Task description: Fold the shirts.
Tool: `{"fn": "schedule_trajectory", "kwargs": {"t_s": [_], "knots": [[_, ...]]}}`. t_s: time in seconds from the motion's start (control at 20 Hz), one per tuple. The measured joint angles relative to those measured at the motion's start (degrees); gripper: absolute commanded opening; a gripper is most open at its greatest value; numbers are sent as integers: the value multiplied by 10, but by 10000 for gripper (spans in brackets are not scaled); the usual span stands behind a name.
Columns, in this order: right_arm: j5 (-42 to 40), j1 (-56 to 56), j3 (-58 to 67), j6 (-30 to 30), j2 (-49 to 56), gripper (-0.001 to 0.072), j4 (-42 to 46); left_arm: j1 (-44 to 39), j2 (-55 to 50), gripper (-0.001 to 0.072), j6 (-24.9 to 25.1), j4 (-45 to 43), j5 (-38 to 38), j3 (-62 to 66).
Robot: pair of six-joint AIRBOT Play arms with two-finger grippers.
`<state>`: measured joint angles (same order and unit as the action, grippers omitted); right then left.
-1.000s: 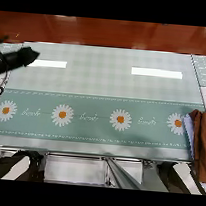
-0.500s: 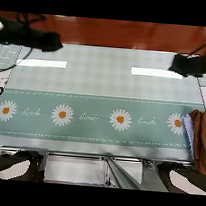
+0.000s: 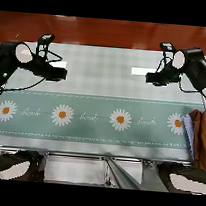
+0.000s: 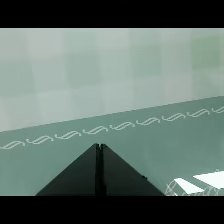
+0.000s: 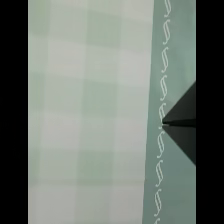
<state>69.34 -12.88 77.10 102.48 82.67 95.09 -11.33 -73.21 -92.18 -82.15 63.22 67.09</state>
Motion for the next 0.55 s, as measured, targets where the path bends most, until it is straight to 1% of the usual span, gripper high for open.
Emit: {"fn": "schedule_trajectory", "kwargs": {"t_s": [0.55], "knots": [[-3,-5,0,5,6,40,13,-1,-1,22,-6,-10,0,-8]]}}
